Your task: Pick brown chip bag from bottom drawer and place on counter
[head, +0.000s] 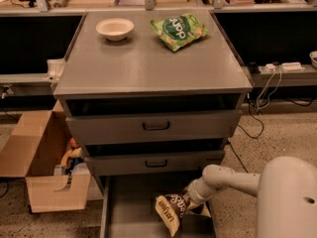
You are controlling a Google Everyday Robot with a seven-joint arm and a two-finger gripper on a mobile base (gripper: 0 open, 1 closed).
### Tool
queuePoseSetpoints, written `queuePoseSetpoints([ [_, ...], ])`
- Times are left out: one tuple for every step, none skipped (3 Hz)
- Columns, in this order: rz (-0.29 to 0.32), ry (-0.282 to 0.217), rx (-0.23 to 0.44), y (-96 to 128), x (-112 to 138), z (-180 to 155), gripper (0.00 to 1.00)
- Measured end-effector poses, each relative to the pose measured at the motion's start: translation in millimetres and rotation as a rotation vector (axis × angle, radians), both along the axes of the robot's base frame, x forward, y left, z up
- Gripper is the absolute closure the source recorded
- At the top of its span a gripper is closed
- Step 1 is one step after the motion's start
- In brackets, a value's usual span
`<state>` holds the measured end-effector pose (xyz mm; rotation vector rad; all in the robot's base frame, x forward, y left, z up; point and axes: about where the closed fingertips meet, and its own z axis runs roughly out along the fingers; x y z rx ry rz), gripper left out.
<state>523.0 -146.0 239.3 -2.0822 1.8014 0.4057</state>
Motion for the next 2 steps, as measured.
queuePoseSetpoints([
  [0.042, -0.001, -0.017, 3.8, -16.7, 24.1, 1.00],
  [0.043, 0.004, -0.015, 4.5, -18.8, 21.2, 1.00],
])
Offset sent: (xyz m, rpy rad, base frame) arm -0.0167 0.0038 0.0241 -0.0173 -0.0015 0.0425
